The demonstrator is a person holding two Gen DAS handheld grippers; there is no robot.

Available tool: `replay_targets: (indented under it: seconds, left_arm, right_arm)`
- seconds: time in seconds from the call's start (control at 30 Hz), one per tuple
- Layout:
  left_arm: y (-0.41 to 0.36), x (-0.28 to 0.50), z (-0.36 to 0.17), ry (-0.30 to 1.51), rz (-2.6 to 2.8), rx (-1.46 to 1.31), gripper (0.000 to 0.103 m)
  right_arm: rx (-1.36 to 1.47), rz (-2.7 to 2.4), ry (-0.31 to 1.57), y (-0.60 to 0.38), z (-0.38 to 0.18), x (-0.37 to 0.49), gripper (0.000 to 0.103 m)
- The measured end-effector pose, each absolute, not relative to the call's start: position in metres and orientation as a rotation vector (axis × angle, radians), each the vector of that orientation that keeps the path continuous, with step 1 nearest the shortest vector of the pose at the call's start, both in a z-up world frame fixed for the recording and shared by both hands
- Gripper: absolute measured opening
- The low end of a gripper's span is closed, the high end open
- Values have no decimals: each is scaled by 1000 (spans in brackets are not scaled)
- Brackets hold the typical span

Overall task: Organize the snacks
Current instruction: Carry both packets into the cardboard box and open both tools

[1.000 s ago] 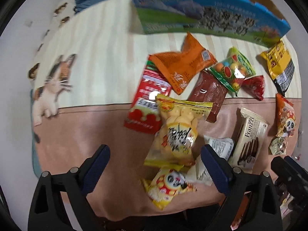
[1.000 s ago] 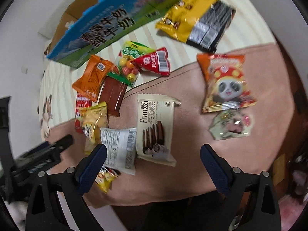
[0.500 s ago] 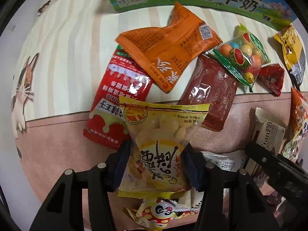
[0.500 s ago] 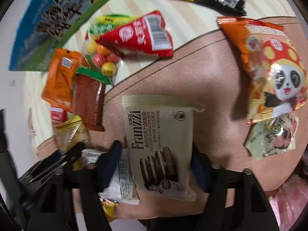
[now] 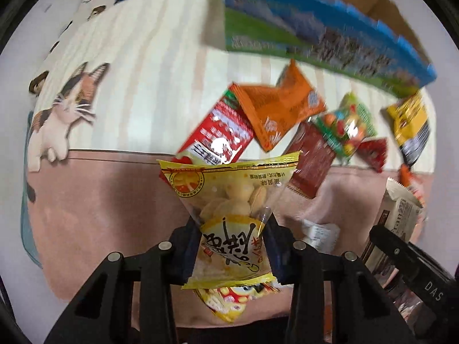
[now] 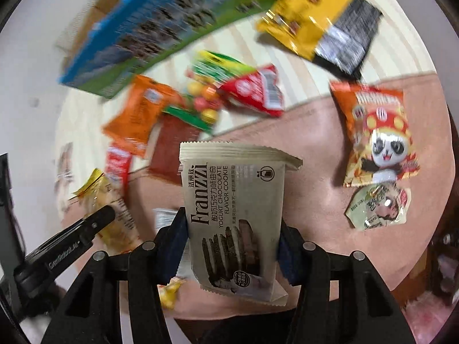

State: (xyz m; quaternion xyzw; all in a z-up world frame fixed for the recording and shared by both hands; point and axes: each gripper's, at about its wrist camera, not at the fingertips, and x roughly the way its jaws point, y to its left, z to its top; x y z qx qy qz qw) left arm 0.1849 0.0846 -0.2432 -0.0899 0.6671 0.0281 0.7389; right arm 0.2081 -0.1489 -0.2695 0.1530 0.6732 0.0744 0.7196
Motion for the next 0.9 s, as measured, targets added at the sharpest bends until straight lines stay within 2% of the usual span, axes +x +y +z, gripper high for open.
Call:
replay_targets:
  seconds: [0.23, 0.43, 0.6, 0.9]
  left_arm:
    - [98, 199, -157, 1370, 34, -342, 38]
    - [69, 276, -109, 1304, -46, -368, 38]
    - [41, 366, -120, 1293, -45, -357, 38]
    - [42, 517, -192, 1452, -20, -378, 38]
  right_arm:
    - [328, 341, 1416, -154, -205, 254, 57]
    - [319, 438, 1334, -160, -148, 312, 57]
    - [279, 437, 1299, -162, -132, 392, 57]
    - [239, 395, 1425, -140, -198, 539, 57]
